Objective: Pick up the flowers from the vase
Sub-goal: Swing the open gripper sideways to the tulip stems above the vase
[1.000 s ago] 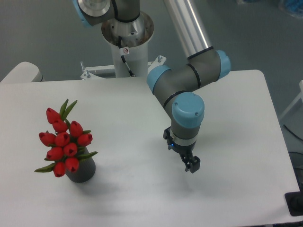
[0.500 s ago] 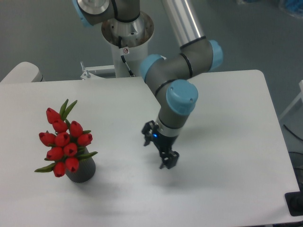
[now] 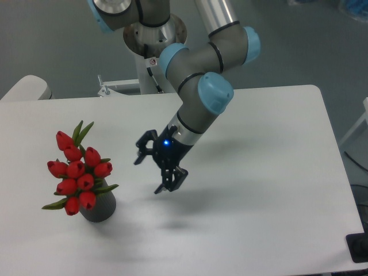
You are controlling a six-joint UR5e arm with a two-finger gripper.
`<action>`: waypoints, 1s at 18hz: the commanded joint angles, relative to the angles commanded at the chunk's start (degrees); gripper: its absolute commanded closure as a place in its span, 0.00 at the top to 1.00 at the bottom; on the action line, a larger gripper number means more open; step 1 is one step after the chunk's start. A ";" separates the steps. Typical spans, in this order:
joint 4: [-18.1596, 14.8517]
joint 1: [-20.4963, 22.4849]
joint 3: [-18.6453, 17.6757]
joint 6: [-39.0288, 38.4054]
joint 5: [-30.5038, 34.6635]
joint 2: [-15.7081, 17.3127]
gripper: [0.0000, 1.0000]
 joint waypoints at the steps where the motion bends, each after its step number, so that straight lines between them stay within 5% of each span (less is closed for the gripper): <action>1: 0.09 -0.09 0.00 -0.70 -0.70 0.26 1.00; 10: 0.35 -1.49 -0.18 -1.24 -12.04 0.70 1.00; 18: 0.53 -5.53 -0.26 -1.24 -13.89 -0.44 1.00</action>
